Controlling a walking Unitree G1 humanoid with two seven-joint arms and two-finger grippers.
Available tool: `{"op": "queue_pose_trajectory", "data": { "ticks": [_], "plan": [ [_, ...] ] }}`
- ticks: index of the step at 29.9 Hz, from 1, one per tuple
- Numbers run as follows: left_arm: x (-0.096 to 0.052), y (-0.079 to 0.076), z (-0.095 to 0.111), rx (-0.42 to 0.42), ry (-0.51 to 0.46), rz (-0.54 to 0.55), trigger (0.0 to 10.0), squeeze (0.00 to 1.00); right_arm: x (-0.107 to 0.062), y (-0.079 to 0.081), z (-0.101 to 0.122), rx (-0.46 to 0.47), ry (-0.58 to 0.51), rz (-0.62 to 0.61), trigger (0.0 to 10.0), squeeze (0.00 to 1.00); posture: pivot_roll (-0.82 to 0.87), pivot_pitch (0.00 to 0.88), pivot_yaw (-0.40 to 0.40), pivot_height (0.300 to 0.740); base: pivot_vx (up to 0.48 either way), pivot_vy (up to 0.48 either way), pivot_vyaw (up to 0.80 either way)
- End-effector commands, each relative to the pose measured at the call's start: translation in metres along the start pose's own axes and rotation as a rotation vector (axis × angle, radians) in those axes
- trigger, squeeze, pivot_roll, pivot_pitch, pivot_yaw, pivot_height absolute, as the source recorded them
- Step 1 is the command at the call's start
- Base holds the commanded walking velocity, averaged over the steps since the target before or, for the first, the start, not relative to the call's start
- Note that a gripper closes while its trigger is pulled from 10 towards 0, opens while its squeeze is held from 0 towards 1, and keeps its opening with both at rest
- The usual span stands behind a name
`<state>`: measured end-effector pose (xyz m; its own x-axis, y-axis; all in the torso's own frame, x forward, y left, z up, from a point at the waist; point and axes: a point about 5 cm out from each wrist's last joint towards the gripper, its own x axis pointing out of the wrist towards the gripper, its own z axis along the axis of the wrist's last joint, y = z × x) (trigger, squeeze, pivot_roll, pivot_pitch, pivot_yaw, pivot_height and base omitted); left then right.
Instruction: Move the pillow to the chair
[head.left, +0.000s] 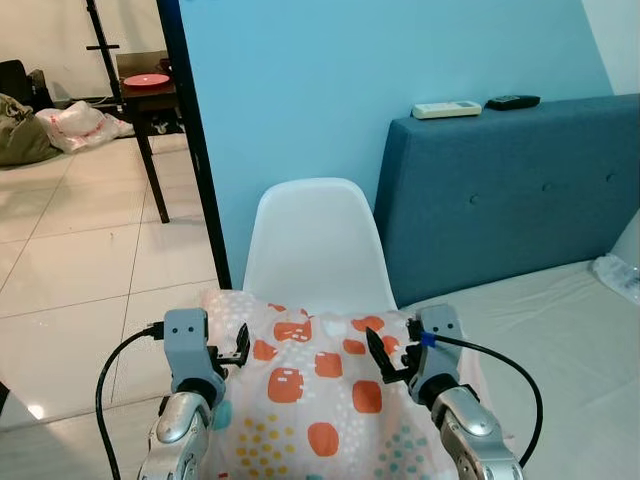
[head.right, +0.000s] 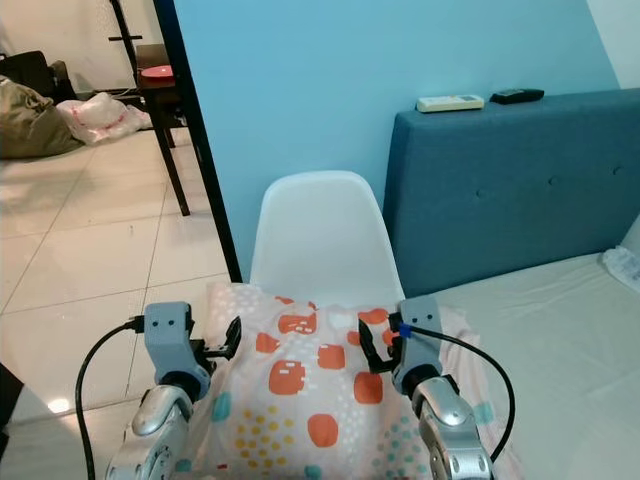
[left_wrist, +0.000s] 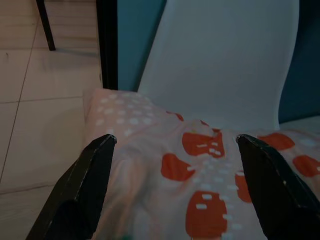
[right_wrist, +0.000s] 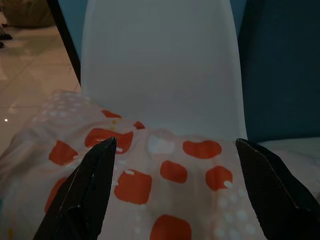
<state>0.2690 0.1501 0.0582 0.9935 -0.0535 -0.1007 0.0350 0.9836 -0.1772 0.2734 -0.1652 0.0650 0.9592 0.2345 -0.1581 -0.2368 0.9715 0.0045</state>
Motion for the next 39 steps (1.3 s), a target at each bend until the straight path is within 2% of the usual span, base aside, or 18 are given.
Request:
{"op": "queue_pose_trajectory", "data": {
  "ticks": [1, 8, 24, 29, 39],
  "plan": [
    [-0.004, 0.001, -0.005, 0.001, 0.034, 0.008, 10.0, 0.00, -0.001, -0.003, 0.002, -0.007, 0.006, -0.013, 10.0, 0.00, -0.09, 0.000, -0.007, 0.740, -0.304, 0.000, 0.00],
    [-0.006, -0.006, -0.008, -0.008, 0.050, -0.009, 10.0, 0.00, -0.002, -0.004, 0.000, -0.010, 0.019, -0.028, 10.0, 0.00, -0.10, 0.000, -0.002, 0.740, -0.306, 0.000, 0.00],
    [-0.005, -0.009, -0.005, -0.006, 0.057, -0.024, 10.0, 0.00, -0.003, -0.011, -0.003, -0.019, 0.049, -0.081, 10.0, 0.00, -0.10, 0.003, 0.007, 0.740, -0.304, 0.000, 0.00],
    [-0.003, -0.010, -0.004, -0.001, 0.053, -0.029, 10.0, 0.00, -0.003, -0.012, -0.004, -0.023, 0.063, -0.089, 10.0, 0.00, -0.10, 0.004, 0.010, 0.740, 0.000, 0.000, 0.00],
    [-0.002, -0.012, -0.005, 0.006, 0.066, -0.048, 10.0, 0.00, -0.004, -0.013, -0.012, -0.008, 0.118, -0.127, 10.0, 0.00, -0.10, 0.004, 0.016, 0.740, 0.000, 0.000, -0.77]
  ]
}}
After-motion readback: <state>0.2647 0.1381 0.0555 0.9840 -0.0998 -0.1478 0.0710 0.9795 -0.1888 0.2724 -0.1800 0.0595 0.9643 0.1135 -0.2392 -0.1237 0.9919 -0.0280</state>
